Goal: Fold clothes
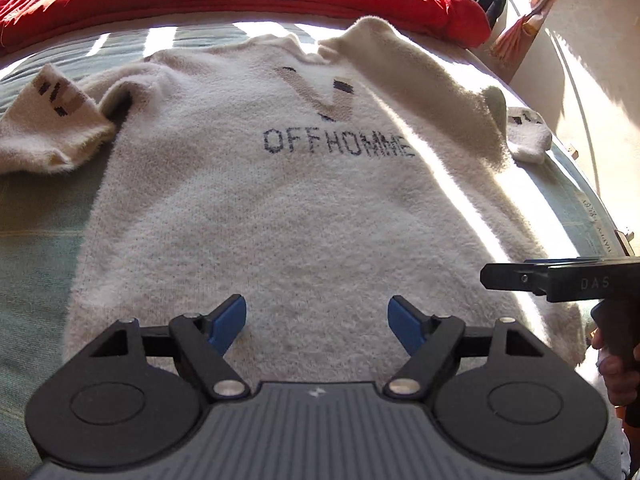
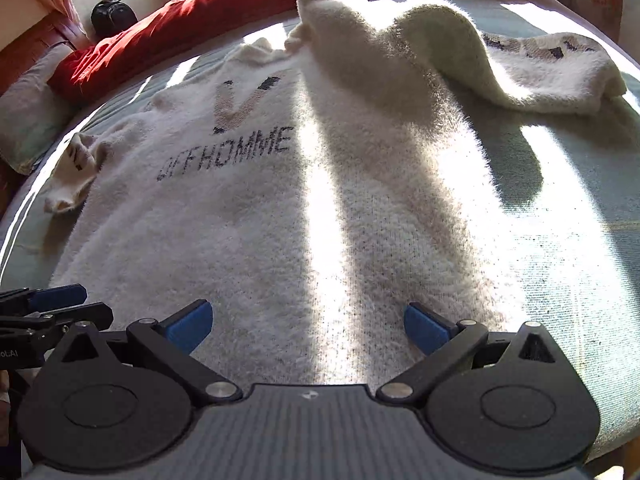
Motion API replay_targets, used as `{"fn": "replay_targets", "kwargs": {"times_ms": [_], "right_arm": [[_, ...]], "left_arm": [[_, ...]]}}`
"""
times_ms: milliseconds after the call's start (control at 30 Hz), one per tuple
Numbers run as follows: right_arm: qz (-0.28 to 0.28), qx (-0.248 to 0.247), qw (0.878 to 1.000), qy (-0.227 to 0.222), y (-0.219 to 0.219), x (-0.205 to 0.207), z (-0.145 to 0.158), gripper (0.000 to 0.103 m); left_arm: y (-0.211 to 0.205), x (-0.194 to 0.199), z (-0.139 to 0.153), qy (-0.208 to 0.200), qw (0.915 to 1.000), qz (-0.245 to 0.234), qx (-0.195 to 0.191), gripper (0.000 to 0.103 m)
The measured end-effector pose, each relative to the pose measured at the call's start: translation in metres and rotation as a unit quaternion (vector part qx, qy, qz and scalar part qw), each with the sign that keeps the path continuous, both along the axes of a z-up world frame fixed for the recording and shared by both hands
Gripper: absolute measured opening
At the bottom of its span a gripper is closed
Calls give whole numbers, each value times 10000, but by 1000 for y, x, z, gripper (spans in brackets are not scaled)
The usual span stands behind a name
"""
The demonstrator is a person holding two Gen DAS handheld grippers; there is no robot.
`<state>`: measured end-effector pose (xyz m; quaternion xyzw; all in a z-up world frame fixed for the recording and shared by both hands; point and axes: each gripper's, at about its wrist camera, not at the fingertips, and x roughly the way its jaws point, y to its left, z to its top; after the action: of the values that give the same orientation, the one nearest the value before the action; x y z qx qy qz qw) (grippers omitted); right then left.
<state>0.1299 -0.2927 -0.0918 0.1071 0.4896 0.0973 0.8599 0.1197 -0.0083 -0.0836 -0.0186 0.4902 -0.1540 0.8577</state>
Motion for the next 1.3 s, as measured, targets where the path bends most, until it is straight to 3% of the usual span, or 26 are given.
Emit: {"fn": "replay_targets", "kwargs": {"times_ms": [167,267,500,633,833,967,1100,1233,1300], "right_arm": [[341,-648,9958,-553,16,-28,-12,103],[324,-731,9938,-771,18,-36,-16,103],[301,-738,9929,-879,17,-40,-18,103],[286,-732,9931,-871,16,-43,-18,103],[394,-701,9934,-812,12,-47,-18,103],[459,-712,9930,-824,13,-48,-19,103],[476,-803,9917,-886,15,-50,-21,103],[485,-803,9916,-886,15,-50,-21,103],[486,-801,9914,-912,15,-51,-21,103]], "left_arm": [[-8,-46,-8,-144,9969,-348,690,83],[-11,-66,-7,-87,9933,-694,922,83],[-11,-57,17,-436,9961,-657,393,83],[-23,-44,3,-66,9967,-809,19,83],[-25,-71,-6,225,9920,-1213,272,87],[-3,-62,15,-62,9968,-791,71,87],[20,-21,29,-444,9984,-219,-267,87],[56,20,8,-108,9917,742,-1047,87],[77,18,-1,-22,9854,1198,-1210,87]]}}
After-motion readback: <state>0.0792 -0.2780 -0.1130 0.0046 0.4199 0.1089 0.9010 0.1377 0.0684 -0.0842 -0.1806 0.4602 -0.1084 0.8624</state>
